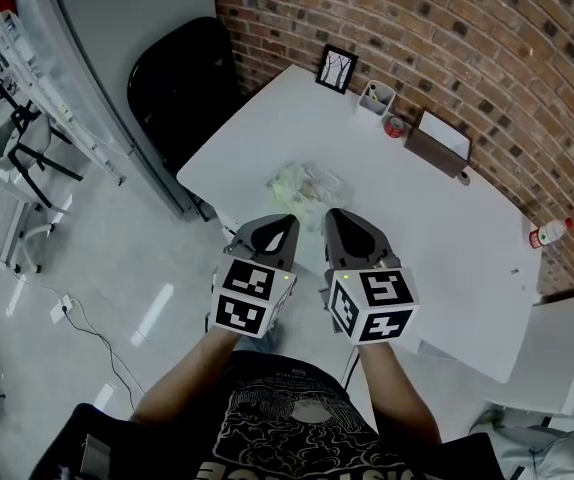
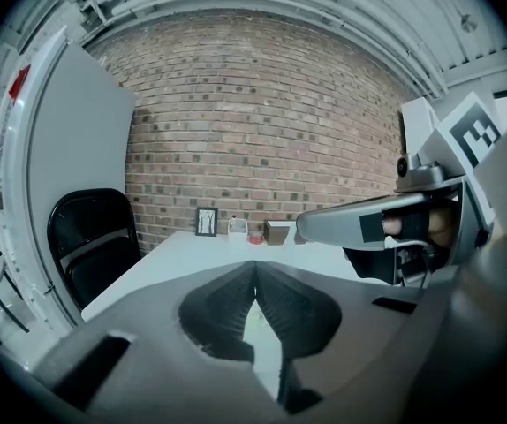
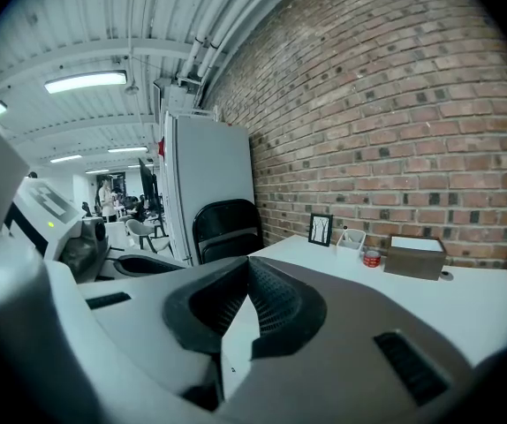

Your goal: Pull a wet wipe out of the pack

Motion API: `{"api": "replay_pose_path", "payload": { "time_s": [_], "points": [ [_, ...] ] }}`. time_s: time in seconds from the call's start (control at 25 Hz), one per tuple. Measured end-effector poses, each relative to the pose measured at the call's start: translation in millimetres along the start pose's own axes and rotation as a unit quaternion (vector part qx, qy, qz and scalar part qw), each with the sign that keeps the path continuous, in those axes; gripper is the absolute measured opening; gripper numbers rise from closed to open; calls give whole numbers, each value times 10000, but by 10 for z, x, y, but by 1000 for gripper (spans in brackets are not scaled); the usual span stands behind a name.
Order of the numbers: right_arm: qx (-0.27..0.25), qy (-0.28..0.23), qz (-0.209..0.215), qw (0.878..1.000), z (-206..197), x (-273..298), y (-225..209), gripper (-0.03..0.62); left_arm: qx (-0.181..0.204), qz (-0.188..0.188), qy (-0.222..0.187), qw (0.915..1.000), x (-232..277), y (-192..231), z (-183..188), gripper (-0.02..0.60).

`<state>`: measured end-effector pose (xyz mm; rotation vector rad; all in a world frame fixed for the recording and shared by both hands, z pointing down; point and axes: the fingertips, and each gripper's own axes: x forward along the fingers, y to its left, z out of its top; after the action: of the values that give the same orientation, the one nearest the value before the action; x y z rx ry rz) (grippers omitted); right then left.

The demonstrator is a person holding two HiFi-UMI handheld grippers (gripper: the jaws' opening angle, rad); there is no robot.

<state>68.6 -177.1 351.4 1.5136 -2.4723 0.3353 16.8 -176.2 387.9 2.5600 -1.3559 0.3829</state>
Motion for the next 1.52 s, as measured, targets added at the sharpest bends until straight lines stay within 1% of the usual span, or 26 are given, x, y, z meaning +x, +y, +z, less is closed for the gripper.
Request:
{"api": "replay_pose_path", "payload": {
  "time_s": [0.36,0.6,0.8,1.52],
  "points": [
    [22,49,167,9998,-146,-205,151,16,51,47,-39,10000,-174,-197,-32,14],
    [68,163,263,9995,-340,-307,277,15,103,101,10,9999,-294,-270,-139,14],
    [31,176,302,9994,-421,-383,354,15,119,139,38,9998,-394,-337,-176,14],
    [4,154,420,9990,-452,-559,426,15,132,199,33,9997,-537,-485,-194,14]
  ]
}}
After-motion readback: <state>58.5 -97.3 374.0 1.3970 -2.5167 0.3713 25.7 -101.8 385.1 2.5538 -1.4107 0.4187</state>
